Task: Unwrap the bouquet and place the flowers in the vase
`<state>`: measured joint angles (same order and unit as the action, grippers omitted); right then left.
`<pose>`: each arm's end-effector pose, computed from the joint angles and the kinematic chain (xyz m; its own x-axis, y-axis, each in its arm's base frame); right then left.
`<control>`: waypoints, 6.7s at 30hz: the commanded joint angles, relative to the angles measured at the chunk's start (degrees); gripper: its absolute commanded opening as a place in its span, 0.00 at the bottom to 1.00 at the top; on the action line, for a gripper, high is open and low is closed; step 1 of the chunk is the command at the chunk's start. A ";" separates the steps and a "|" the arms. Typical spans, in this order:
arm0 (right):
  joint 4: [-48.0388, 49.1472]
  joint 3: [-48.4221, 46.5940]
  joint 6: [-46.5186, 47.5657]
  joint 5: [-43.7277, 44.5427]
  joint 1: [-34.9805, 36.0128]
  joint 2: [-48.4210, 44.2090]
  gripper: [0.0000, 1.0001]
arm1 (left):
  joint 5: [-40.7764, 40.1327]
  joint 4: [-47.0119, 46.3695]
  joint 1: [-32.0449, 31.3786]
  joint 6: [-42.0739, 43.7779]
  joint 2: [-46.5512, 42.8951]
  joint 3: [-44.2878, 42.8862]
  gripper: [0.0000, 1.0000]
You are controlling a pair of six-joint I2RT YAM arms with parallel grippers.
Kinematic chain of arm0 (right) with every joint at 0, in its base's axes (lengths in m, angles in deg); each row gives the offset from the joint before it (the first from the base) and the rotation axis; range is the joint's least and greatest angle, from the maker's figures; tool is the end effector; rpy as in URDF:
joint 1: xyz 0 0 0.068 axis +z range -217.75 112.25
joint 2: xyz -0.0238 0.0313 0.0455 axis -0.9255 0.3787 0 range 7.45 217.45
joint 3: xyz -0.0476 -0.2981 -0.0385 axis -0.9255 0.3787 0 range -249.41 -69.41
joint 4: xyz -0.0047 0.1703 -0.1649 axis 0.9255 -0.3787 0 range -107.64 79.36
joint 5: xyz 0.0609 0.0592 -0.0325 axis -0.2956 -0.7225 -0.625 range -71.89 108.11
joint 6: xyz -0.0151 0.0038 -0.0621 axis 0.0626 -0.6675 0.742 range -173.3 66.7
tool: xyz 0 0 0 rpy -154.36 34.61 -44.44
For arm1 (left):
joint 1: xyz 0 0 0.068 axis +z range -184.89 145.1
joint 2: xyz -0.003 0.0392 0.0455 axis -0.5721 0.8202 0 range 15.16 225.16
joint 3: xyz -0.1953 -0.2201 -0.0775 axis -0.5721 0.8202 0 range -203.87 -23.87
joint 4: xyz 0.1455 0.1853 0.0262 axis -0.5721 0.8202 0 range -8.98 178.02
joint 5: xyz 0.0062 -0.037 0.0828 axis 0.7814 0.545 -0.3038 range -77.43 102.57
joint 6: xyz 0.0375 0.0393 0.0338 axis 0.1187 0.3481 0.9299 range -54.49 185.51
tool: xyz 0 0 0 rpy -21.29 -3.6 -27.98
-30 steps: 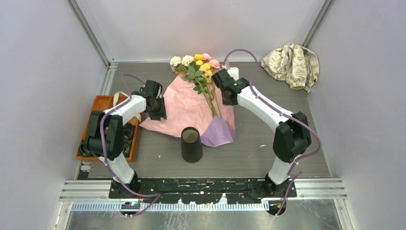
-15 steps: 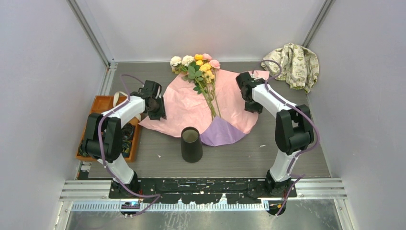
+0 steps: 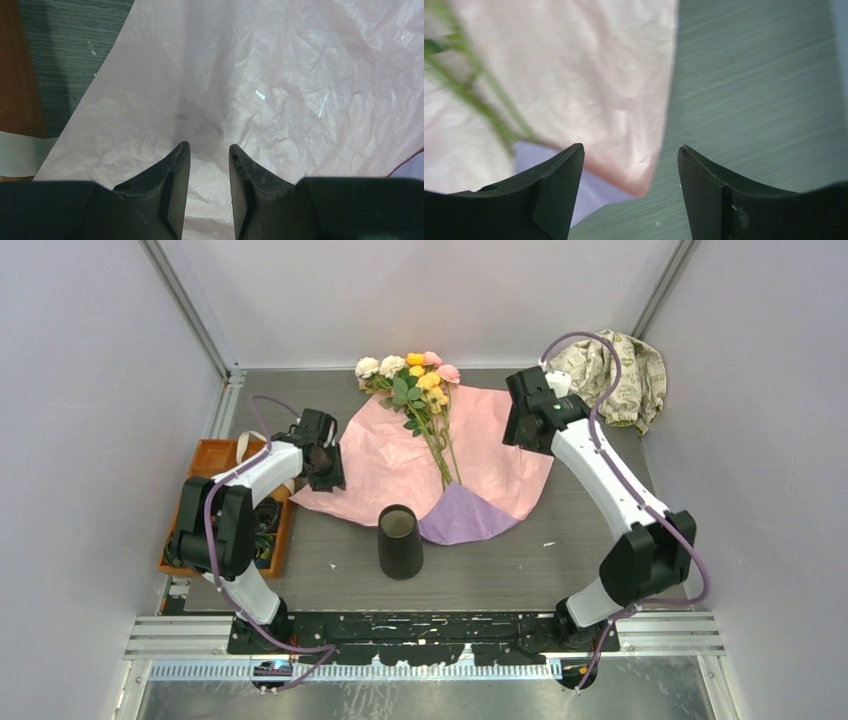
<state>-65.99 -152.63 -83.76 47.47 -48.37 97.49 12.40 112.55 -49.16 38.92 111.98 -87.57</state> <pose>0.2903 0.0763 0.3399 -0.7562 0.2023 -0.6223 0.3598 0.9229 -0.1371 0.3142 -0.0798 0.2269 -0.8929 -0.2350 -0.3841 -0.1729 0.9666 -0.1894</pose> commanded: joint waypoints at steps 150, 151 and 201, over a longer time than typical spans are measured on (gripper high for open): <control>30.94 34.67 -2.66 -58.17 3.62 -2.56 0.06 | 1.83 6.86 -6.39 -6.36 -32.11 4.65 0.37; 30.15 35.15 -2.67 -57.86 4.19 -4.46 0.06 | 1.89 6.80 -6.47 -6.41 -32.11 4.78 0.37; 3.22 -17.92 2.47 -16.23 13.73 14.72 0.42 | -2.19 11.47 -8.41 -4.71 -32.19 -1.62 0.42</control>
<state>-61.73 -159.73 -84.48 30.75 -29.71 102.93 12.53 123.39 -57.40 32.93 82.12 -84.58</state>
